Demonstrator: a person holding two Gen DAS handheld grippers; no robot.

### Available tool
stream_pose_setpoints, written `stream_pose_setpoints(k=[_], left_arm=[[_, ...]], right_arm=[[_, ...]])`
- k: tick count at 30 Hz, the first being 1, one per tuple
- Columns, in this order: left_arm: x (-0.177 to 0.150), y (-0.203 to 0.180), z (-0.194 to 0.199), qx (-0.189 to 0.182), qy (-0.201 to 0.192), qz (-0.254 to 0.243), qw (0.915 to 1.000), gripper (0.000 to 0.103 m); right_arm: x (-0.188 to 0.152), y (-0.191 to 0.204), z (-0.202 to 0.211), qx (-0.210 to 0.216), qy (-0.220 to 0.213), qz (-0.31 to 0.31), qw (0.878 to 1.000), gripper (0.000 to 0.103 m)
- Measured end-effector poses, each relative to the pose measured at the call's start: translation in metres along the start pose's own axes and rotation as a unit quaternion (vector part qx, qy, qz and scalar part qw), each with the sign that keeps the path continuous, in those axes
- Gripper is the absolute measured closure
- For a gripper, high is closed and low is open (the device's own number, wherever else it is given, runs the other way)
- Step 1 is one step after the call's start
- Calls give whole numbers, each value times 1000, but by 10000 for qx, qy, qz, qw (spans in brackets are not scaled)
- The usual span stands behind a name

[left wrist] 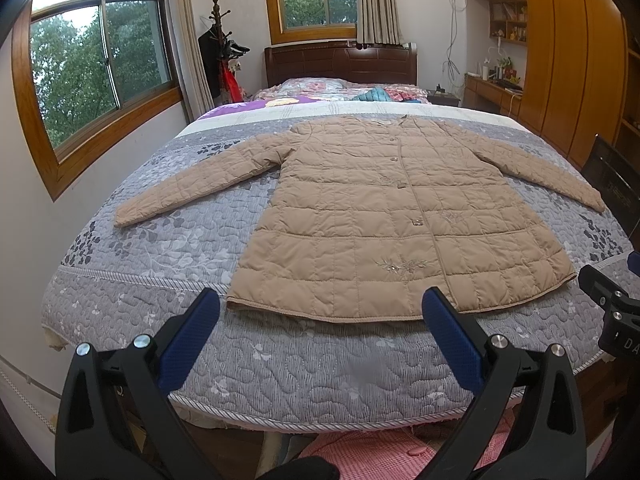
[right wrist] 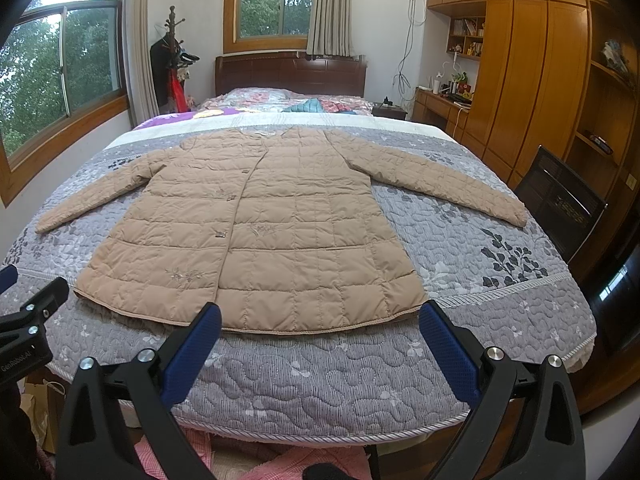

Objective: Fold large clothes

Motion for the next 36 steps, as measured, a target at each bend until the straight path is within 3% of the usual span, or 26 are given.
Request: stream_pose_setpoints(k=[25,31,36], left_arm=[[3,-3,-11,-65,136,0,9999,3],[10,-14,-43,-412,532,5,9977,3],[32,-32,-95,-580,1049,-134,9927,3]], right_arm=[[7,1,-11,4,95,5,10000,4],[24,-24,-41,-28,291,-27,9996,4],[47,-79,-87,-126,548,-289,9980,4]])
Point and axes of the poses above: each gripper's, at about its wrist camera, not at the fingertips, and z roughly against the way its jaws point, y to its left, x to its top, the point moved 8 cm from there along -z, roughly the way its jaws point, and after that the axes turned 12 degrees about z, right-handed, at the moved point
